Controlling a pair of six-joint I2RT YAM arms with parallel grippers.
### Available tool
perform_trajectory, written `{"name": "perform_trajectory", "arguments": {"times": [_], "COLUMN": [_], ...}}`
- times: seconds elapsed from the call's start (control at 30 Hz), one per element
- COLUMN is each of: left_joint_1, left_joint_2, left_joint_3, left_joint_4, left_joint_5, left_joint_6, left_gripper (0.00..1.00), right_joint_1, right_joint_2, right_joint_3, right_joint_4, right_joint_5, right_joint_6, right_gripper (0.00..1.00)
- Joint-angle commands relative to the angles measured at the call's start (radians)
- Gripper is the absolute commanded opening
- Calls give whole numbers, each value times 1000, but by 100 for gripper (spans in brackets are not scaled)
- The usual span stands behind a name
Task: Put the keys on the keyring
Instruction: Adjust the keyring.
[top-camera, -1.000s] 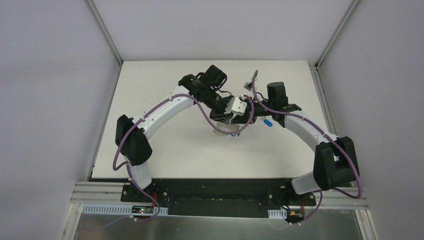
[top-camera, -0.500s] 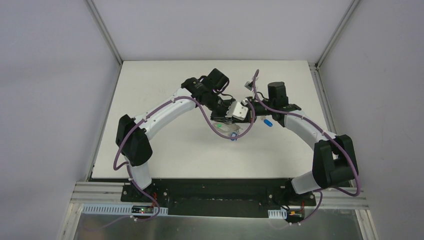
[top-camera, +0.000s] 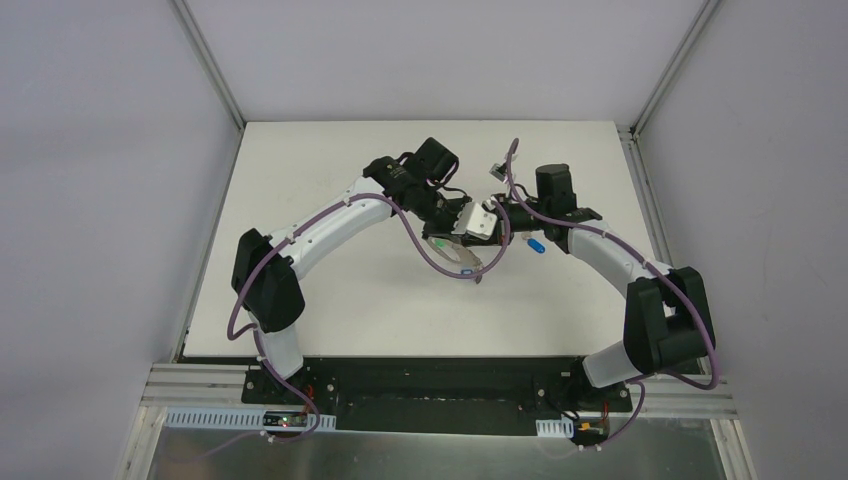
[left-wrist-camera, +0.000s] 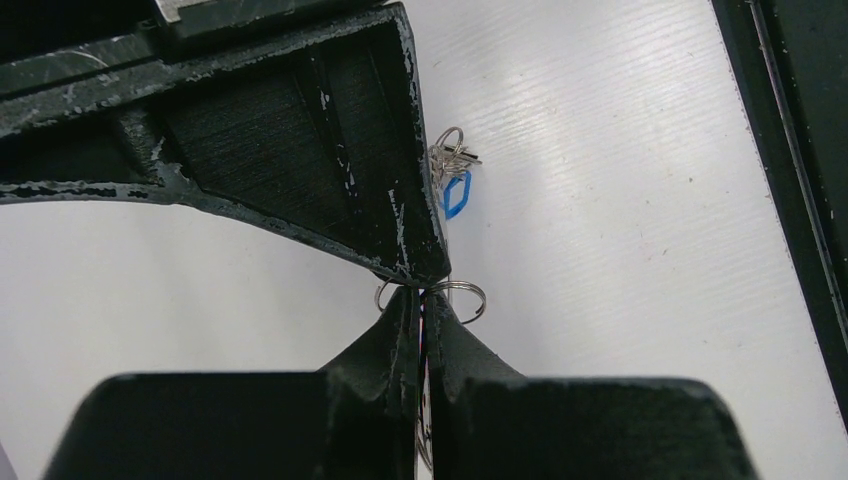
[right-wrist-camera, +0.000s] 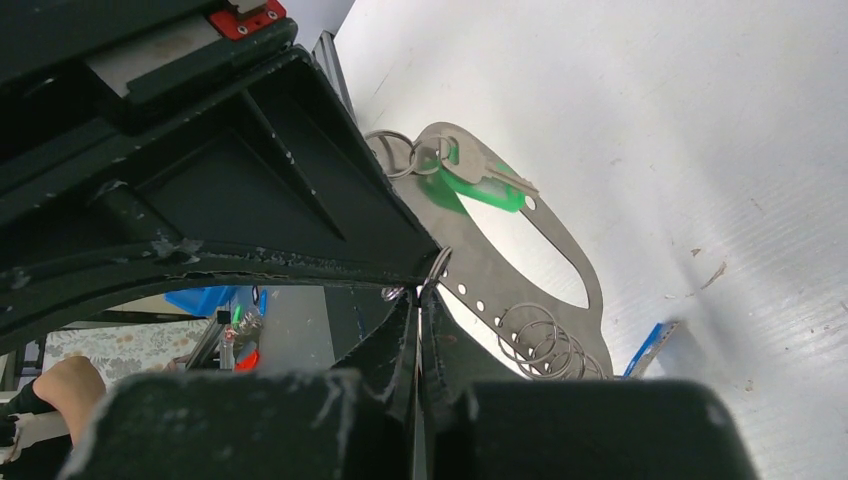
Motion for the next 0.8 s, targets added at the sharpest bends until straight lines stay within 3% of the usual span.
{"name": "perform_trajectory", "arguments": {"times": [0.0,0.3,0.6,0.77], "left_joint_1": [-12,-2,63,93], "left_joint_2": [-37,-36,-46,-50], "left_joint_3": [-4,41,65,42], "left_joint_4": [-25,-71,-17,54], "left_joint_5": [3,15,101,142], "left_joint_6": [-2,-58,-259,-460], "left_gripper": [0,0,0,0], "right_joint_1": [-10,-20,-27,-31], "right_joint_2": [-4,-8,-17,-13], "right_joint_3": [4,0,-4,6], "right_joint_4": [57,56,43,28], "right_joint_5": [-51,-32,-8,-5], "right_joint_6": [9,2,-10,-39], "right_gripper": [0,0,0,3]}}
